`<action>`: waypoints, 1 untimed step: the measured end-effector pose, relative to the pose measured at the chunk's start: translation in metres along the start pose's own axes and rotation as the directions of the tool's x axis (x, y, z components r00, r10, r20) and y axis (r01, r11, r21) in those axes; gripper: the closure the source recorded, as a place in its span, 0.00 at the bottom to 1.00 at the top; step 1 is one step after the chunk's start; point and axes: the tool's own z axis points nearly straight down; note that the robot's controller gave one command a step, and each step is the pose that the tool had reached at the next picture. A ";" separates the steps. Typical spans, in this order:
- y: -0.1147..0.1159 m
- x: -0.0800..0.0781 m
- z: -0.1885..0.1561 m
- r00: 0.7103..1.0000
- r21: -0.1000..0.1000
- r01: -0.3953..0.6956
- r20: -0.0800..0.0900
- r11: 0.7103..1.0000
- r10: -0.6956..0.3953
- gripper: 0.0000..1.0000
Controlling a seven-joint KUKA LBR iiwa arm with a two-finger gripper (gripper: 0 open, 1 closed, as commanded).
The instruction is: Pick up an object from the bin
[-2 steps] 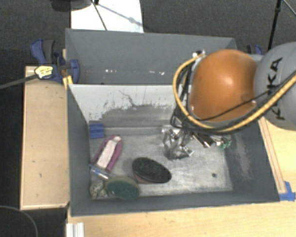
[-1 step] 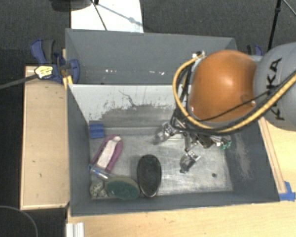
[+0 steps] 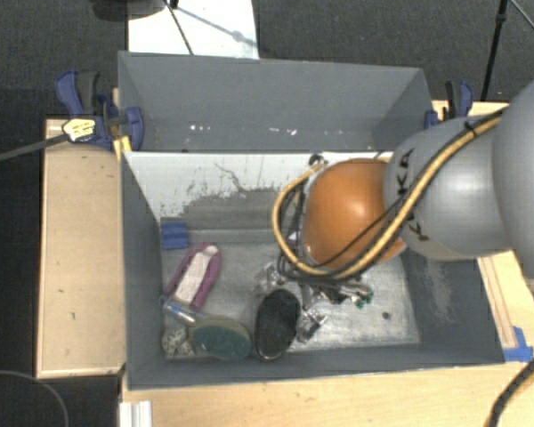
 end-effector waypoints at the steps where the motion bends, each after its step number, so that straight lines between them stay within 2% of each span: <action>1: -0.001 -0.001 -0.004 1.000 0.004 0.001 0.004 1.000 -0.001 1.00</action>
Offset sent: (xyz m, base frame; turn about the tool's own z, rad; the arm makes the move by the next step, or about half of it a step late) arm 0.0000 0.0000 0.0000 0.0000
